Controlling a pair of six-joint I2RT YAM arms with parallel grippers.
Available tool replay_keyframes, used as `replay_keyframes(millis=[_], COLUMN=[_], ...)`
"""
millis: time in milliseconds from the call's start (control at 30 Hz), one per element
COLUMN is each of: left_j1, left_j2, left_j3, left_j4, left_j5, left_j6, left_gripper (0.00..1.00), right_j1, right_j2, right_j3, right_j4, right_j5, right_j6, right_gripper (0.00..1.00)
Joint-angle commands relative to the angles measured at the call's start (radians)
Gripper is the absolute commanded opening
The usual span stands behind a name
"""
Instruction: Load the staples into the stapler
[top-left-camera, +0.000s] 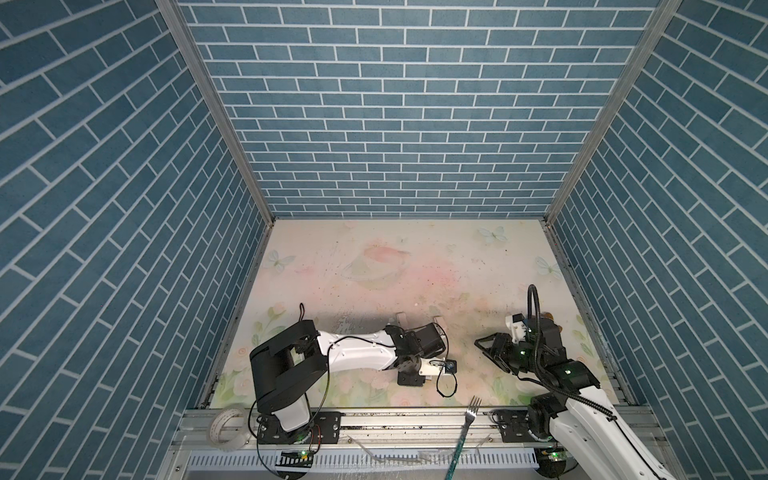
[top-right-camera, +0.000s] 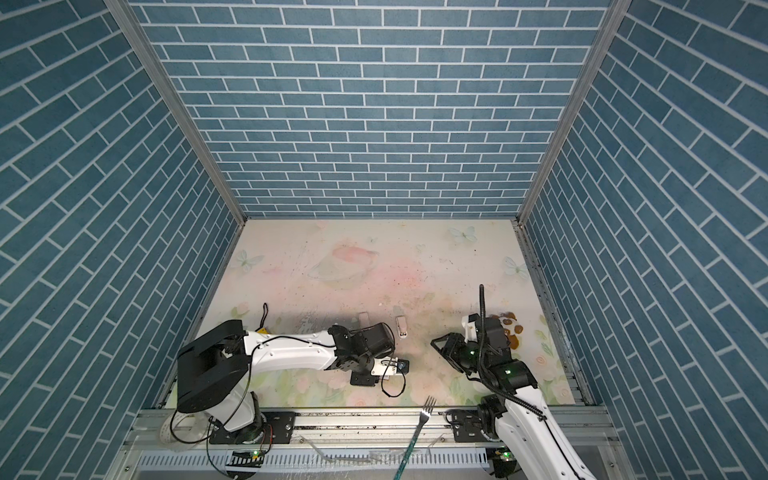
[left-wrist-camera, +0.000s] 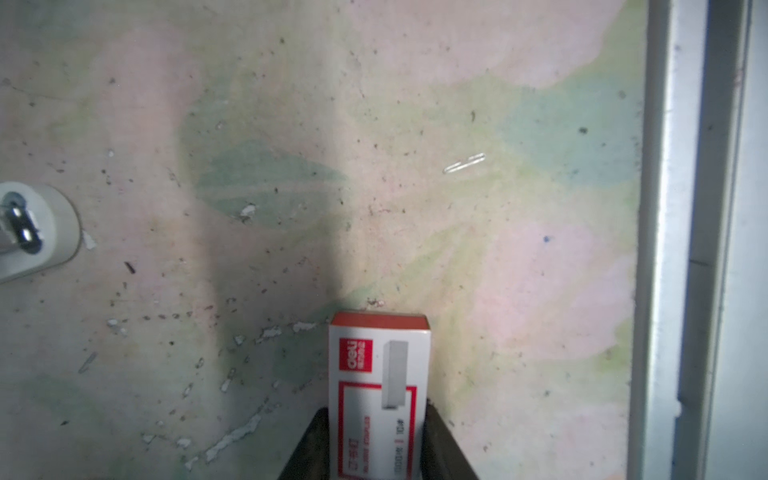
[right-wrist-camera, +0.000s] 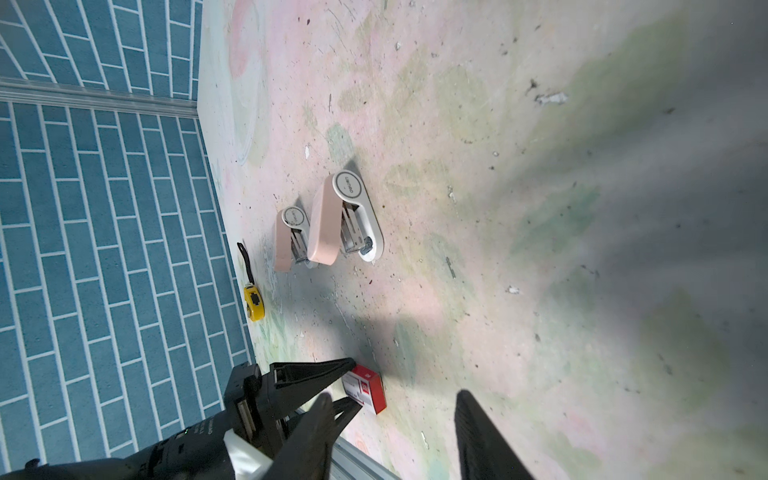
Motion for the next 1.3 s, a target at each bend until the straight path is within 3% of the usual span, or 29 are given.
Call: replay_keyframes(millis=[0,233,500,700,1100,1267], left_j1=[-0.005,-0.004,0.005,0.039,0.108,0.107], left_j2=[0.035,0.104,0.046,-0.005,-0.032,-0.025], left_j3=[0.027,0.087,0.04,-0.009,-0.081,-0.096], left_j4=[0.003,0.028,0.093,0.141,0.213,0.234], left_j5=[-0.028,-0.03,-0.01,0.033,0.229,0.249], left_j6=[-0.015,-0.042,-0.064,-0.107,-0.094,-0.085], left_gripper=[0.36,0.33,0.49,0.53,0.56,0.57], right_j1=[0.006,0.003,0.002,0.003,0.003,0.004], right_j2=[0.016,0.074,0.236,0.345,0.422,0.437], right_j3=[-0.02,-0.037,-0.092,-0.112,-0.145,-0.144], right_j4=[0.003,0.081,0.352,0.495,0.564,0.567], right_j5=[0.007,-0.05,-0.208,-0.311,-0.409,-0.415], right_j6=[0.02,0.023,0.062,0.065,0.066,0.066], right_gripper=[0.49,0.49,0.51,0.51,0.52,0.53])
